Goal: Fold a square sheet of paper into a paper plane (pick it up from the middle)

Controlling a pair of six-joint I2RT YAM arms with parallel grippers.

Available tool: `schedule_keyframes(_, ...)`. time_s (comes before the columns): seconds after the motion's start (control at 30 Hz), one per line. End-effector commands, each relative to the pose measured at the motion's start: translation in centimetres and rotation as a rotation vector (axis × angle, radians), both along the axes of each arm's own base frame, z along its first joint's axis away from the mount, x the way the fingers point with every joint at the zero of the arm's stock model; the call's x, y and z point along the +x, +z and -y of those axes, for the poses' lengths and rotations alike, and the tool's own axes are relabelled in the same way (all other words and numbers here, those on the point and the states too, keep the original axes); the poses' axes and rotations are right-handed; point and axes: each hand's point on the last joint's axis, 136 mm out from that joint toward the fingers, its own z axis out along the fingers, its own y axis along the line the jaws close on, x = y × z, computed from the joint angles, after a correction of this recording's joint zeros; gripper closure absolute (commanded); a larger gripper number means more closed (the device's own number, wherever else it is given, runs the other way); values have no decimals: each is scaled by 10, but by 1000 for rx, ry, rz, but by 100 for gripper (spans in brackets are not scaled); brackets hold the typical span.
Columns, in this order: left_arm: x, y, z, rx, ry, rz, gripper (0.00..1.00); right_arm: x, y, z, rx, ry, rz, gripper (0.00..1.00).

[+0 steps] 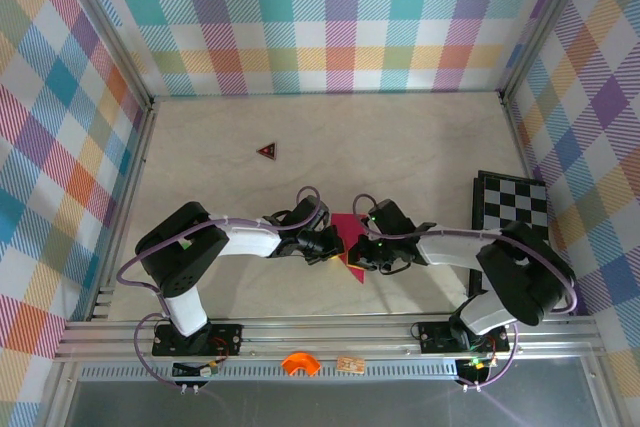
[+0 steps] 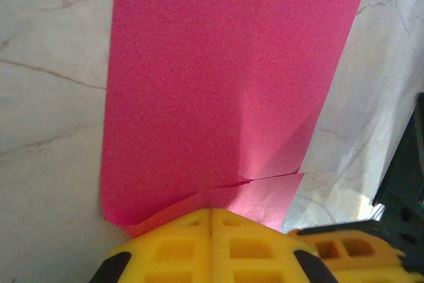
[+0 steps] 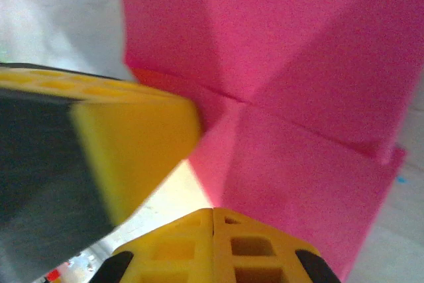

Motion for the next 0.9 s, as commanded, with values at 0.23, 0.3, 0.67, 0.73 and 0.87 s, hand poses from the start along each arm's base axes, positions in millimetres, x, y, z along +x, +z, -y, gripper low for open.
schedule_keyframes(0.23, -1, 11, -3, 73, -67, 23, 100, -39, -45, 40, -114, -27, -125, 100)
schedule_keyframes(0.3, 1, 24, 5, 32, -77, 50, 99, -38, -44, 40, -118, -30, -117, 100)
schedule_keyframes(0.67, -8, -3, 2, 20, -42, -2, 100, -31, -41, 36, -119, -37, -105, 100)
schedule_keyframes(0.73, -4, -9, -9, 28, -21, -4, 100, -32, -42, 38, -123, -39, -107, 100)
schedule_keyframes(0.87, 9, -16, -30, 34, -15, 5, 100, -35, -45, 40, -122, -43, -115, 100)
